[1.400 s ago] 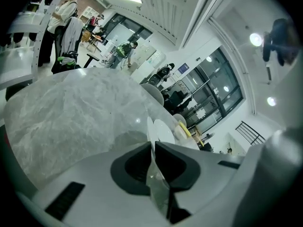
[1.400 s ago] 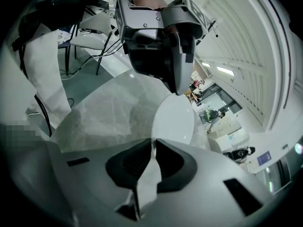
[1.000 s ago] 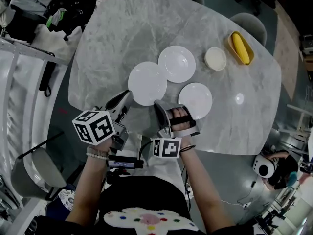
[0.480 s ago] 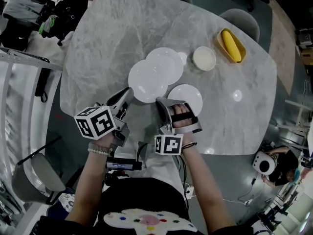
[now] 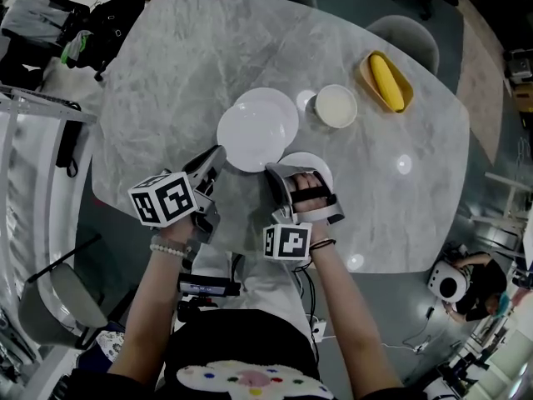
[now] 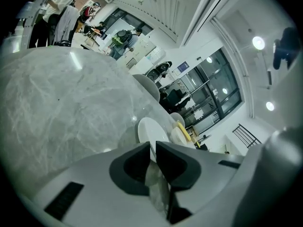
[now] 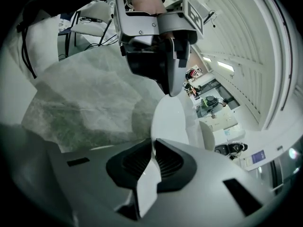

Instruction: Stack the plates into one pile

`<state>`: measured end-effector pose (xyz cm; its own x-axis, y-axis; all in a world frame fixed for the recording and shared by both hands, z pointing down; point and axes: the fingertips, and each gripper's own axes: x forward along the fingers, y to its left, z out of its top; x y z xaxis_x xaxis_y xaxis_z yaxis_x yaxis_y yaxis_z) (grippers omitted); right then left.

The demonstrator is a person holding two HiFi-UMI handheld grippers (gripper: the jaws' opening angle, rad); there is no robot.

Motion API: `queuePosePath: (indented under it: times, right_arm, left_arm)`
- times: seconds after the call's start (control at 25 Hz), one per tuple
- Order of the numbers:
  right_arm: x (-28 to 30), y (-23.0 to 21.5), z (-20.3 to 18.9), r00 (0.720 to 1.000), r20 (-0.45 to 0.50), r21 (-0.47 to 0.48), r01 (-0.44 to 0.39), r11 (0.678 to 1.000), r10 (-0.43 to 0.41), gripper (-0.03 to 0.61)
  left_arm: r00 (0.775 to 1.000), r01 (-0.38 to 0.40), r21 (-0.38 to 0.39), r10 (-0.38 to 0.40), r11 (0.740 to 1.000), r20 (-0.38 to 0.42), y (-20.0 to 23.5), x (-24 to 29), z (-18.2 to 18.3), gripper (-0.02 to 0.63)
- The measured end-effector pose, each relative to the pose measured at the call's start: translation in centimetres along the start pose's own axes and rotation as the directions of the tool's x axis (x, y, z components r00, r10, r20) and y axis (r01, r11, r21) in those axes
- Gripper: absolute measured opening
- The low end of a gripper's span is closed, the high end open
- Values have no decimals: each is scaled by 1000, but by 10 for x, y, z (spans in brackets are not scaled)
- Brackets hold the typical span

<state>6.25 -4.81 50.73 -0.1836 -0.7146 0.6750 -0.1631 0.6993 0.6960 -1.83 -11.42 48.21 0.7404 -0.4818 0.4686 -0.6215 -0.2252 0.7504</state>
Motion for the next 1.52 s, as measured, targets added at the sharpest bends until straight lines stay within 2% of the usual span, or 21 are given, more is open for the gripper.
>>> queuePosePath:
  times: [0.52,0.8,1.16,1.36,1.52]
  right_arm:
    - [20,-19,-22,1000,-8,-28,-13,1000,13,40]
    - [26,-25,-32,1000,-22,-6,-21,1000,21,48]
    - [31,-27,-35,999,3,121,-39,992,39,69]
    - [29,-29,-38,998,20,236,-61,970,58,112]
    - [25,-30,-39,998,25,336,-66,940,61,143]
  left_arm:
    - [997,-77,23,77,997,-21,14,34,5,54]
    - [994,-107,60,109,992,-25,16,47,6,57]
    - [984,-158,173,169,972,-54,19,49,5,74]
    - [988,-123,194,138,973,-69,9,51,4,131]
    - [991,-102,209,118,973,-64,1,50,5,146]
